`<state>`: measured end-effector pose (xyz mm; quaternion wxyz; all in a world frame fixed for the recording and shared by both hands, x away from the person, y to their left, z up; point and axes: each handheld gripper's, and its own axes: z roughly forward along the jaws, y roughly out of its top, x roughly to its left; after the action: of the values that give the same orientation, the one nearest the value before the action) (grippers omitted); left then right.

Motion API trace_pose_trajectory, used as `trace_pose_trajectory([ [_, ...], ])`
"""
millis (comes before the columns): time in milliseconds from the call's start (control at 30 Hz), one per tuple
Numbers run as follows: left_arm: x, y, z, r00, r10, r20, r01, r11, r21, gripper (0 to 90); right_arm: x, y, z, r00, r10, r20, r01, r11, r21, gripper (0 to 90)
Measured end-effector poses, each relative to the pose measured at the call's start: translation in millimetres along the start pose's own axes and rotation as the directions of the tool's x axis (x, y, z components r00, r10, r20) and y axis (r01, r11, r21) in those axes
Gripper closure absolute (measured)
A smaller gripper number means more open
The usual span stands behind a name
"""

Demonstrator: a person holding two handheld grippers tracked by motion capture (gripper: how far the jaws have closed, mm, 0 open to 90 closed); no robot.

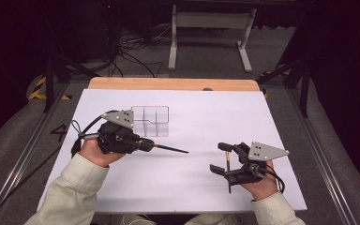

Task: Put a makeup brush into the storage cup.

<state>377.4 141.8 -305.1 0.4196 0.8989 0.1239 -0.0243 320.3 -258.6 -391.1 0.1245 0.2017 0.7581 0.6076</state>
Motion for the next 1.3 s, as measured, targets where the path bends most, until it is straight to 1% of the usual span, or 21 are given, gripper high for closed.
trace_pose_trajectory([
  [133,1.9,3.4,-6.3,0.9994,-0.022,-0.026,0.022,0.9998,0.003,83.4,-3.9,-4.0,-5.9,0.9992,0.012,0.038,-0.012,1.0,-0.001,16.2],
  [167,1.9,3.4,-6.3,0.9994,-0.022,-0.026,0.022,0.9998,0.003,83.4,-5.3,-5.1,-7.4,0.9987,0.019,0.047,-0.019,1.0,-0.001,15.4],
  [200,3.6,4.3,-9.0,0.9988,-0.034,-0.036,0.034,0.9994,-0.001,83.4,-6.3,-5.9,-8.9,0.9982,0.022,0.055,-0.022,1.0,-0.002,14.8],
  [267,4.7,4.6,-10.2,0.9986,-0.038,-0.035,0.038,0.9993,-0.005,83.4,-8.0,-7.1,-11.6,0.9972,0.028,0.069,-0.028,1.0,-0.004,14.3],
  [300,8.3,5.0,-12.6,0.9983,-0.051,-0.029,0.05,0.9985,-0.023,83.4,-8.7,-7.5,-13.0,0.9967,0.031,0.075,-0.031,1.0,-0.004,14.3],
  [333,8.3,5.0,-12.6,0.9983,-0.051,-0.029,0.05,0.9985,-0.023,83.4,-8.7,-7.5,-13.0,0.9967,0.031,0.075,-0.031,1.0,-0.004,14.3],
  [433,13.5,5.3,-16.6,0.9971,-0.069,-0.031,0.068,0.9969,-0.041,83.4,-10.8,-8.8,-16.2,0.995,0.038,0.092,-0.037,0.999,-0.013,13.7],
  [533,15.5,6.2,-20.3,0.9961,-0.078,-0.043,0.075,0.9958,-0.051,83.4,-12.6,-11.0,-18.5,0.9933,0.046,0.106,-0.043,0.999,-0.025,12.4],
  [667,17.9,8.7,-25.7,0.9944,-0.08,-0.069,0.077,0.9958,-0.051,83.4,-14.5,-12.5,-20.0,0.9919,0.051,0.117,-0.048,0.999,-0.022,10.9],
  [767,19.4,10.5,-29.3,0.9934,-0.083,-0.079,0.079,0.9952,-0.058,83.4,-15.2,-13.0,-20.6,0.9902,0.044,0.133,-0.041,0.999,-0.024,8.7],
  [867,22.3,12.1,-31.3,0.9913,-0.088,-0.098,0.082,0.9947,-0.061,83.4,-16.4,-13.8,-21.5,0.9892,0.049,0.138,-0.045,0.999,-0.031,8.4],
  [967,26.2,14.1,-33.0,0.9879,-0.1,-0.118,0.093,0.9935,-0.065,83.4,-17.4,-14.7,-22.2,0.9885,0.053,0.141,-0.048,0.998,-0.038,8.0],
  [1100,28.6,18.5,-36.1,0.9842,-0.104,-0.143,0.097,0.9936,-0.058,83.4,-18.2,-15.3,-23.1,0.9879,0.055,0.145,-0.049,0.998,-0.043,7.7],
  [1133,28.5,19.6,-37.0,0.9839,-0.105,-0.144,0.097,0.9935,-0.059,83.3,-18.2,-15.3,-23.2,0.9877,0.052,0.148,-0.046,0.998,-0.041,7.7],
  [1167,28.8,21.1,-38.8,0.9823,-0.105,-0.155,0.097,0.9936,-0.058,83.3,-18.1,-15.3,-23.1,0.9871,0.047,0.153,-0.042,0.998,-0.038,7.7],
  [1233,29.6,22.2,-40.0,0.982,-0.105,-0.157,0.097,0.9936,-0.059,83.4,-18.3,-15.4,-22.9,0.9869,0.046,0.155,-0.041,0.999,-0.036,7.7],
  [1267,30.4,23.2,-41.3,0.9817,-0.106,-0.158,0.098,0.9936,-0.056,83.4,-18.5,-15.6,-22.8,0.987,0.048,0.153,-0.043,0.998,-0.038,7.7],
  [1300,31.7,25.8,-43.1,0.9797,-0.109,-0.168,0.103,0.9937,-0.044,83.3,-18.7,-15.9,-22.8,0.9869,0.048,0.154,-0.043,0.998,-0.036,7.7],
])
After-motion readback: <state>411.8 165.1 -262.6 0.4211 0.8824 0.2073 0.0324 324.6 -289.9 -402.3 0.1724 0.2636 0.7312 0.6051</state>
